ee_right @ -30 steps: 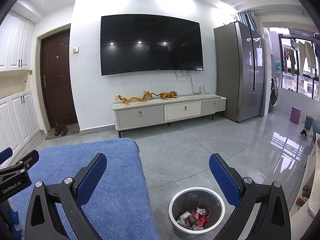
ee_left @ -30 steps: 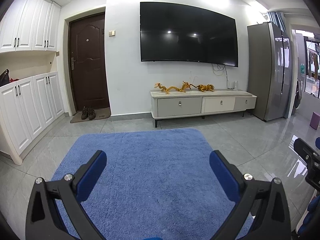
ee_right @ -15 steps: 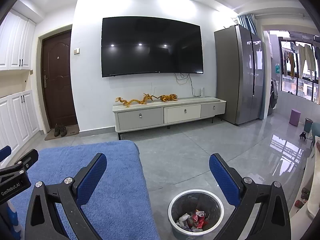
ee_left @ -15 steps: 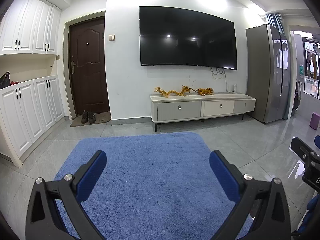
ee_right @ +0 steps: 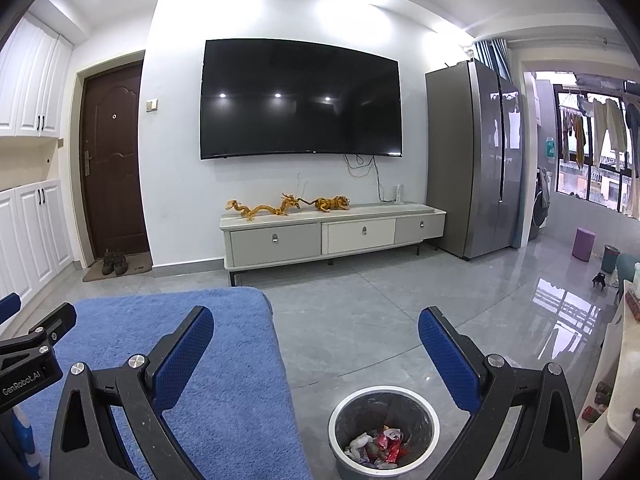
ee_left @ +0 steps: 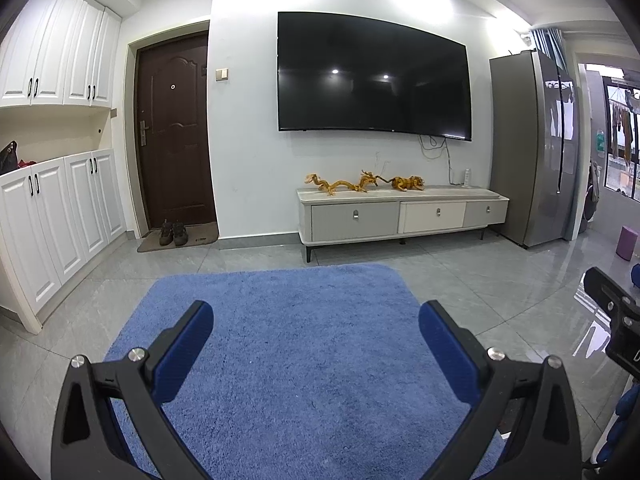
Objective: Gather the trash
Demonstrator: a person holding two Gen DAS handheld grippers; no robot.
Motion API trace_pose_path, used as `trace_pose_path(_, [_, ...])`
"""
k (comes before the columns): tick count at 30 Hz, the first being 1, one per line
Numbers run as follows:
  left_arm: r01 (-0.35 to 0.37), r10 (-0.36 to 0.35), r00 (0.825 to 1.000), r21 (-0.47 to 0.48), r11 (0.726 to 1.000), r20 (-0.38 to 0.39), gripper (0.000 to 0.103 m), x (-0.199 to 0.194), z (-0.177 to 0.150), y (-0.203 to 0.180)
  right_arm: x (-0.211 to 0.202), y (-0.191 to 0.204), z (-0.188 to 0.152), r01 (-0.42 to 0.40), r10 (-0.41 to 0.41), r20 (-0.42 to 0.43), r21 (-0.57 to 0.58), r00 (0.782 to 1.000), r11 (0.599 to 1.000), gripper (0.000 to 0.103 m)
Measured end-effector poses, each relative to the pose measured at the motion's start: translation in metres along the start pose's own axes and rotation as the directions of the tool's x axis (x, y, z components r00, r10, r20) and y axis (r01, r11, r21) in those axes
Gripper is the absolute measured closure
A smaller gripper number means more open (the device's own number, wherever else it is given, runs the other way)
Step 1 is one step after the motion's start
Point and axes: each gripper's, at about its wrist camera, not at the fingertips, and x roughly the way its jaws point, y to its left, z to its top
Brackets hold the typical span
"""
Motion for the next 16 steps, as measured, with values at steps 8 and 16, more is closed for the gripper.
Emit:
trace_pose_path(8, [0.006,-0.006,1.0,-0.013,1.0,-0.008,0.0,0.0011,0.0009,0.0031,-0.0018,0.0013,-0.0002,0.017,-0.017,0.011,-0.015,1.0,1.0,0.0])
trace_pose_path(16, [0.014,-0.014,1.0,-0.018,1.0,-0.015,0.0,0.0018,0.0017,0.0058,-0.0022,0.0015,0.0007,0.021,-0.02,0.012,-0.018,1.0,1.0,0.0])
